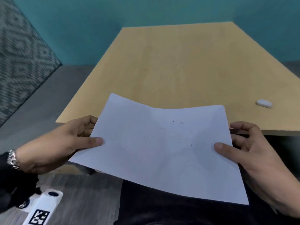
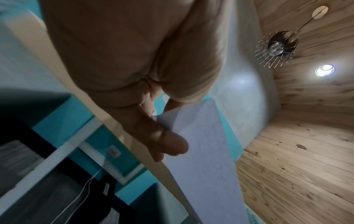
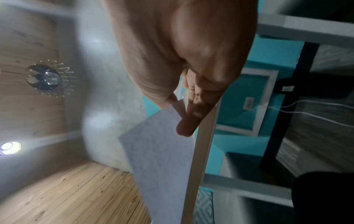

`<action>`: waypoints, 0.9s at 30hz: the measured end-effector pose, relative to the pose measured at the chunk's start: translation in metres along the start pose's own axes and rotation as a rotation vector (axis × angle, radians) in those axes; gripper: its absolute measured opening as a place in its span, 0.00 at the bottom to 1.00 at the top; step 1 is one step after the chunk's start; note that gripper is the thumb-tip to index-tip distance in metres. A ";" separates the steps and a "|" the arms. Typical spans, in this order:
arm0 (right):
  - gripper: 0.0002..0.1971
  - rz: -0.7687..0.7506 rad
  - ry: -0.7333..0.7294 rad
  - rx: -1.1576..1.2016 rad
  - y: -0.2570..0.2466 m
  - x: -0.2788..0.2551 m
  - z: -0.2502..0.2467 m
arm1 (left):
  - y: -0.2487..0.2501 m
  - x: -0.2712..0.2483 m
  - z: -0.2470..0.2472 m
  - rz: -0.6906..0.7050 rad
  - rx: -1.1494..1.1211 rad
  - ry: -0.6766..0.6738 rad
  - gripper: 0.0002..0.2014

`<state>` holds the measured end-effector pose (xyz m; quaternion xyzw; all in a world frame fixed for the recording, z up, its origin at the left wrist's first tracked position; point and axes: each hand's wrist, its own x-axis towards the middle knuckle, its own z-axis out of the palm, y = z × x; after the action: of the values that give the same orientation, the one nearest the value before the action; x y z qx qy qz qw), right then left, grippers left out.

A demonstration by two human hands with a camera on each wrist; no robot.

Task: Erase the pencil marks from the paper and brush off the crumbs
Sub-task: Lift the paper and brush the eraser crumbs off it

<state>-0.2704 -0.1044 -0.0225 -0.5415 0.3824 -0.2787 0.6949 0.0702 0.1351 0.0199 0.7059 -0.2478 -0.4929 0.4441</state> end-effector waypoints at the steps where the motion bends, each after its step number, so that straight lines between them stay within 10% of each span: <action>1: 0.30 0.013 -0.031 0.006 0.000 -0.004 0.005 | -0.008 -0.011 -0.003 0.005 -0.021 0.006 0.23; 13: 0.16 0.445 -0.688 -0.113 0.027 -0.026 0.053 | -0.102 -0.114 -0.037 -0.022 -0.151 0.180 0.19; 27: 0.14 0.609 -0.706 -0.282 0.120 0.055 0.125 | -0.212 -0.063 -0.078 -0.112 -0.298 0.321 0.23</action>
<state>-0.1392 -0.0505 -0.1363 -0.5555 0.2982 0.1926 0.7519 0.0986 0.3168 -0.1256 0.7144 -0.0588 -0.4295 0.5492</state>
